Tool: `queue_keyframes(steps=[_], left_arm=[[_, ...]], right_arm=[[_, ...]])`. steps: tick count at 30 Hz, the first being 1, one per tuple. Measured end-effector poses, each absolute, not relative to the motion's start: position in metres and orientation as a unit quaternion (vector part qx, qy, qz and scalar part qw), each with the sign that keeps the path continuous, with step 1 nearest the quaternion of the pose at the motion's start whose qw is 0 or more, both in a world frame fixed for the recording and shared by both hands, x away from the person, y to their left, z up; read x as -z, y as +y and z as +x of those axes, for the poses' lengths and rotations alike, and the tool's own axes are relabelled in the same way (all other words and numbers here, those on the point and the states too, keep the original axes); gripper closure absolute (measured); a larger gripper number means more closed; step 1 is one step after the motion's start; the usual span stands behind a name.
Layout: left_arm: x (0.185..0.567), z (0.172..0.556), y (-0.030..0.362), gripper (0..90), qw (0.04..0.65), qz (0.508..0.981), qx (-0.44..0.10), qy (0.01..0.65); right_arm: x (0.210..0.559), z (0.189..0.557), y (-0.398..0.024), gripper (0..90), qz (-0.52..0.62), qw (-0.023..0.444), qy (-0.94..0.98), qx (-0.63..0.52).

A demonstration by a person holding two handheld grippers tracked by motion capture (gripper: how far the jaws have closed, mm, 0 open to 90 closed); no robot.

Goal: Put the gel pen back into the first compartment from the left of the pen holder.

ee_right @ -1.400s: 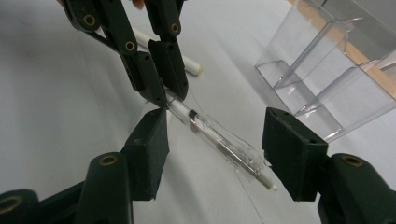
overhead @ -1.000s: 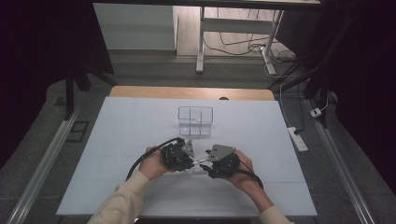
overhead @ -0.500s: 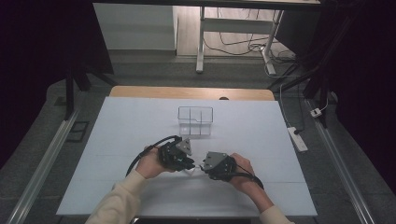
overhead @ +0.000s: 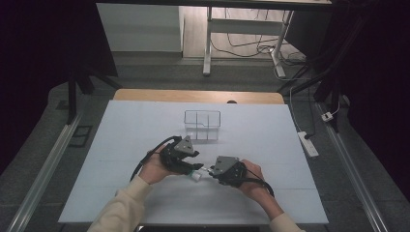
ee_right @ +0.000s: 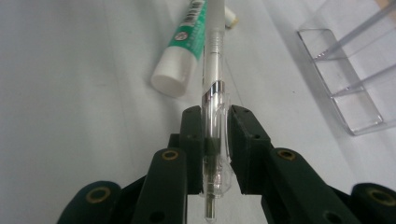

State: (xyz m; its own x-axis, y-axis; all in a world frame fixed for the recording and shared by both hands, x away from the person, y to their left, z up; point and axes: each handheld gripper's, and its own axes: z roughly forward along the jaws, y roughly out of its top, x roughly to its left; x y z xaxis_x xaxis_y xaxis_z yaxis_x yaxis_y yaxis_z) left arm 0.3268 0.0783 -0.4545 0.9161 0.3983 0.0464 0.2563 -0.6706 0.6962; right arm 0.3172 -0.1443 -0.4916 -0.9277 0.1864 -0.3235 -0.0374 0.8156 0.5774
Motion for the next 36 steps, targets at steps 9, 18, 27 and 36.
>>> queue_keyframes(steps=[9, 18, 27, 36], left_arm=[[0.454, 0.327, 0.093, 38.9, 0.417, 0.871, -0.113, 0.235], [0.458, 0.329, 0.096, 38.3, 0.432, 0.863, -0.106, 0.241], [0.464, 0.330, 0.091, 39.5, 0.432, 0.863, -0.095, 0.242], [0.464, 0.330, 0.103, 38.8, 0.433, 0.857, -0.108, 0.257]], right_arm=[[0.488, 0.322, -0.154, 74.8, 0.090, 0.187, 0.917, -0.341], [0.485, 0.326, -0.160, 74.8, 0.125, 0.178, 0.904, -0.369], [0.486, 0.327, -0.160, 74.8, 0.136, 0.173, 0.896, -0.386], [0.484, 0.327, -0.166, 75.1, 0.157, 0.182, 0.886, -0.396]])
